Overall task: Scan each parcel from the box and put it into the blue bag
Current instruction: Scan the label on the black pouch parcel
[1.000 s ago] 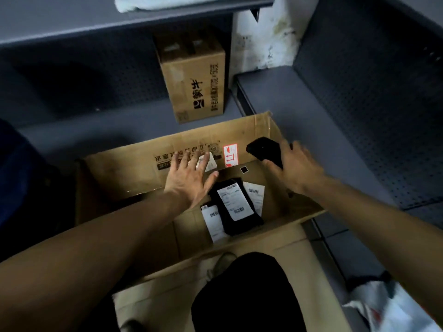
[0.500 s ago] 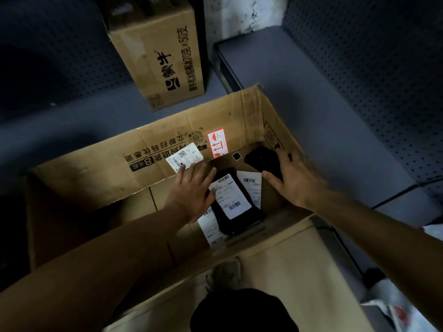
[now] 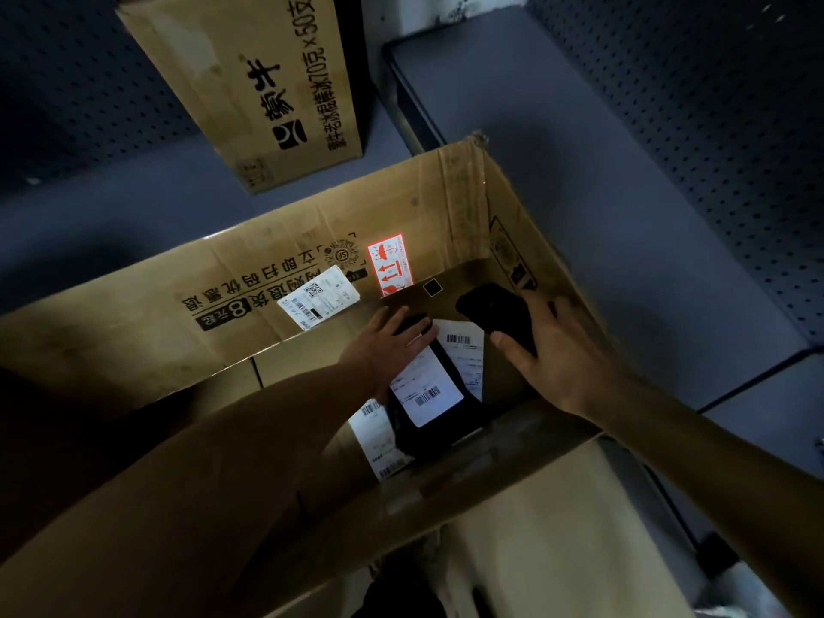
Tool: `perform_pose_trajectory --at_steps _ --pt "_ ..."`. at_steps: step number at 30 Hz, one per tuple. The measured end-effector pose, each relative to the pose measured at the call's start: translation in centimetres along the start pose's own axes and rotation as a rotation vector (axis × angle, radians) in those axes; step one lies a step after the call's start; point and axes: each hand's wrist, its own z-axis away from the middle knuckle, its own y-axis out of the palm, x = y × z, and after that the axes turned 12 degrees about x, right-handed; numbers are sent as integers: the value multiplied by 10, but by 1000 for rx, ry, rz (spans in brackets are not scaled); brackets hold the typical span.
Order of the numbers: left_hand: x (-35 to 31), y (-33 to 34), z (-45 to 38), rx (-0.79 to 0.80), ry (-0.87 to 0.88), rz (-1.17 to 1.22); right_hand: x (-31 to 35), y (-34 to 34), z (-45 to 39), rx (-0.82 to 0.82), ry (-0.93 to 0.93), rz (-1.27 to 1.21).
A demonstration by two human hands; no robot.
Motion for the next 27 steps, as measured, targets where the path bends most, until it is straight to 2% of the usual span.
perform_pose_trajectory --at_steps 9,13,20,24,27 --pt "-11 15 -38 153 53 -71 -8 6 -14 37 9 -50" --pt "-15 20 -47 149 54 -71 -7 7 -17 41 9 -52" --pt "-15 27 -48 33 -15 -51 -4 7 -20 39 19 -31" --pt "-9 41 -41 102 -50 -14 0 6 -19 26 7 -26" --pt "-7 52 -37 80 -98 2 4 5 -17 27 -4 -40"
